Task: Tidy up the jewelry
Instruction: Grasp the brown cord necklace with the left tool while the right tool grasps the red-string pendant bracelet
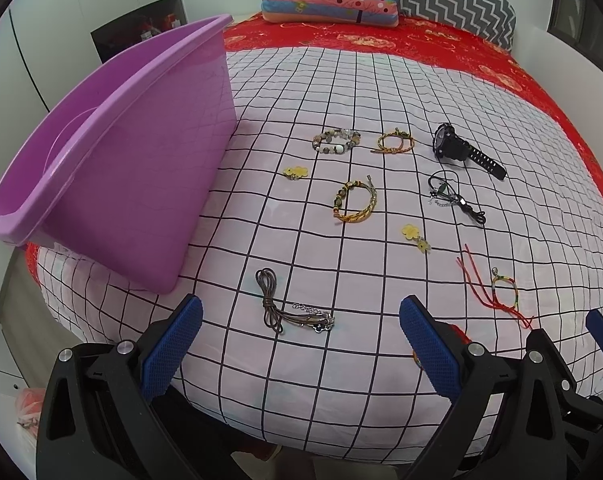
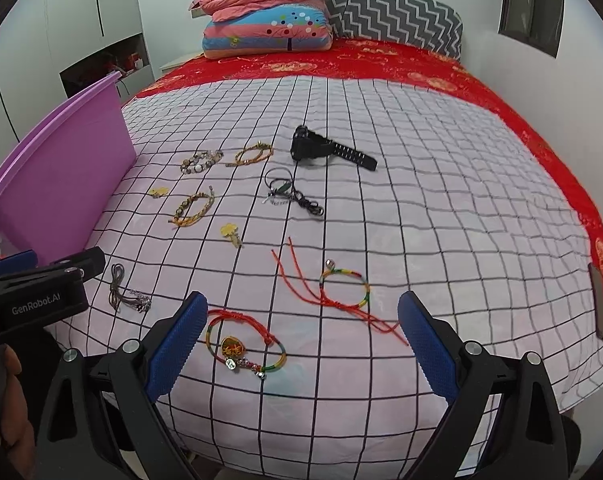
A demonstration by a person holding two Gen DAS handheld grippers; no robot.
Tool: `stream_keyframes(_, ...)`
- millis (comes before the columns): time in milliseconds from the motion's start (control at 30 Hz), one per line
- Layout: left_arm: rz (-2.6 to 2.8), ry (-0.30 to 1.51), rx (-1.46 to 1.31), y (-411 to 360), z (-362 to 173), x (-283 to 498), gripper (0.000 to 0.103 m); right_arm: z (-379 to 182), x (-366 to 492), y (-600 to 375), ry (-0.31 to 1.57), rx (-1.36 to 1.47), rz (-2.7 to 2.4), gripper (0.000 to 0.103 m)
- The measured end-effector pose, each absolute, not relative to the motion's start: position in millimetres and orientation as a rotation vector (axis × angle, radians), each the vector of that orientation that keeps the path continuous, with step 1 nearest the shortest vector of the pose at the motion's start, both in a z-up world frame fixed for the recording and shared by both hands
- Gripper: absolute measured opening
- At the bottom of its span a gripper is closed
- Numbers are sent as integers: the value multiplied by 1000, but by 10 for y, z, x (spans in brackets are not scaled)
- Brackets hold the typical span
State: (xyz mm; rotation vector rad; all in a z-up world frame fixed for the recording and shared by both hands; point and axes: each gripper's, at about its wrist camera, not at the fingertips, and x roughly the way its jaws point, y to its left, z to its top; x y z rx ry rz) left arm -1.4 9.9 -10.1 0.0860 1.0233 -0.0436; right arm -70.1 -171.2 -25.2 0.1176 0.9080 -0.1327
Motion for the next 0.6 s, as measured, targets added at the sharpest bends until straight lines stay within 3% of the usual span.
stream_keyframes(600,-58,1077,107,458,-787,-25,97,-866,-737,-1551,1004,131,-12,91)
